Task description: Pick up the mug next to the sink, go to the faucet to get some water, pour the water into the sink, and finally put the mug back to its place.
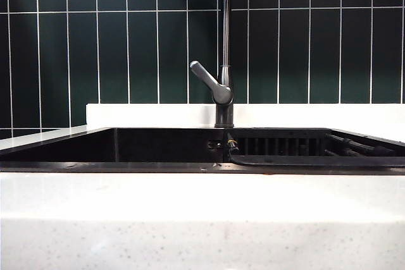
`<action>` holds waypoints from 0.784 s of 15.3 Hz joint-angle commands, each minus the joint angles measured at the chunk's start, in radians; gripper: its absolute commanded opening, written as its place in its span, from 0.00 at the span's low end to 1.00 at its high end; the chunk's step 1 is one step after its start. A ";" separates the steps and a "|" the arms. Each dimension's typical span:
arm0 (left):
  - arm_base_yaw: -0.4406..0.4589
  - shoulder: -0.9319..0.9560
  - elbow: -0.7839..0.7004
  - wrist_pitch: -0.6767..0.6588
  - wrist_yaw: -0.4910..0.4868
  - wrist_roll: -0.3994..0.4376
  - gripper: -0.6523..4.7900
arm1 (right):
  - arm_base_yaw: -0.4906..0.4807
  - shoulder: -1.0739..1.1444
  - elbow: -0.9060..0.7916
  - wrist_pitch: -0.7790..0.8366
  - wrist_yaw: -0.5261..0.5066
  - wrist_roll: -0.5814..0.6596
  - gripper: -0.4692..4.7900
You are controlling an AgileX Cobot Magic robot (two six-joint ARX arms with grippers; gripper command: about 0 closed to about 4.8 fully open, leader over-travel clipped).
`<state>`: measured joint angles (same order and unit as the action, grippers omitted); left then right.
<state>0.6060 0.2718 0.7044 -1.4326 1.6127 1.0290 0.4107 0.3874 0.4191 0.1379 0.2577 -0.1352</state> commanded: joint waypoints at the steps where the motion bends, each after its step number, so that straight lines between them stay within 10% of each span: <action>1: -0.035 0.003 -0.057 -0.004 0.005 -0.047 0.11 | 0.004 -0.034 -0.051 0.026 0.016 0.013 0.08; 4: -0.120 -0.001 -0.109 -0.004 0.008 -0.201 0.11 | 0.043 -0.081 -0.146 0.093 0.036 0.094 0.08; 12: -0.288 -0.048 -0.108 -0.004 0.014 -0.285 0.11 | 0.145 -0.129 -0.156 0.092 0.059 0.082 0.08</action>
<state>0.3367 0.2249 0.5945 -1.4330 1.6161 0.7551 0.5529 0.2649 0.2581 0.2092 0.3180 -0.0544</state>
